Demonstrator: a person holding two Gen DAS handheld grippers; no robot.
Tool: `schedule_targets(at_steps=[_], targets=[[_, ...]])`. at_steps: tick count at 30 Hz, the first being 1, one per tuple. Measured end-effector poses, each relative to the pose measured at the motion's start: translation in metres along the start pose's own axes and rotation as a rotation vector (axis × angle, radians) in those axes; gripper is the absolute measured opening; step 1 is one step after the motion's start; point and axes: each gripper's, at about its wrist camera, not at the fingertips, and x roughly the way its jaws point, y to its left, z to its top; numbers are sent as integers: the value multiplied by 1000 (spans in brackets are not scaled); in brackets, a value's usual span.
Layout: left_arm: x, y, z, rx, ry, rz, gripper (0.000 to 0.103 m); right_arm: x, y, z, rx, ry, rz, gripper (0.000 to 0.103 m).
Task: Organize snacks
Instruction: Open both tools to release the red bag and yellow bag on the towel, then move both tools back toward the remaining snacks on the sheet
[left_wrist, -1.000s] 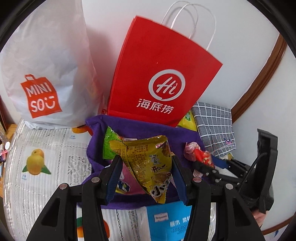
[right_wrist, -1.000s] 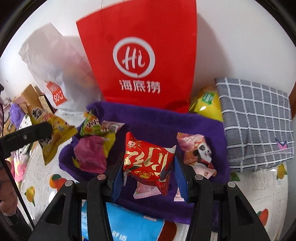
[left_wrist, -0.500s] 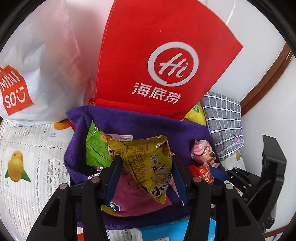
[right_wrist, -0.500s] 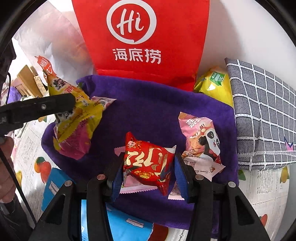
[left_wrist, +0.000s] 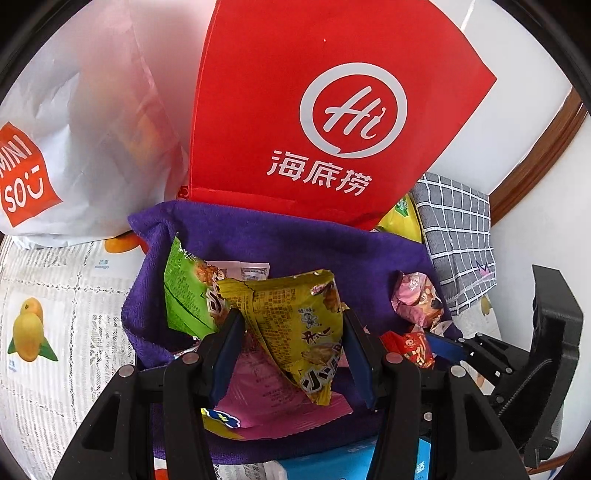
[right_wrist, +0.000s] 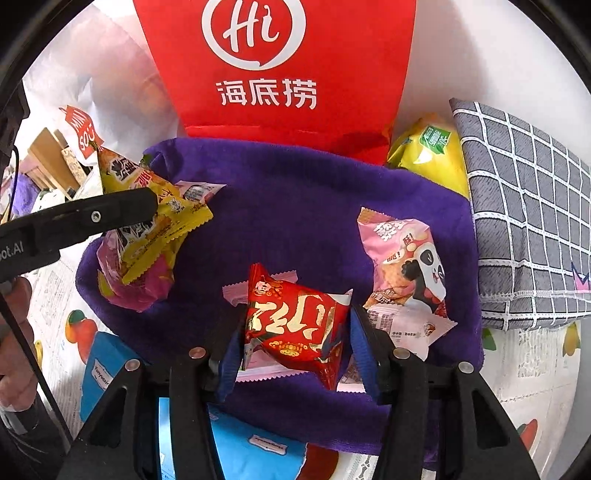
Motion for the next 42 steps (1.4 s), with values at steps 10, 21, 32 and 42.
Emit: schedule_targets(at_steps=[10,21,32,42], targets=[[1,0,-2,-8,-1,-6,51,-28,2,1,-21,-42,-35,71],[-22,-10,-6,3,-20,-20,67,-81,-5,-2,24,-188,-28,71],[-81,-27,-33,46,-114,5,67,-113,17,-43,6,-264,-40,71],[-141,-42,-82,75,-190,18,67,-144,37,-100,31,-278,-28,71]])
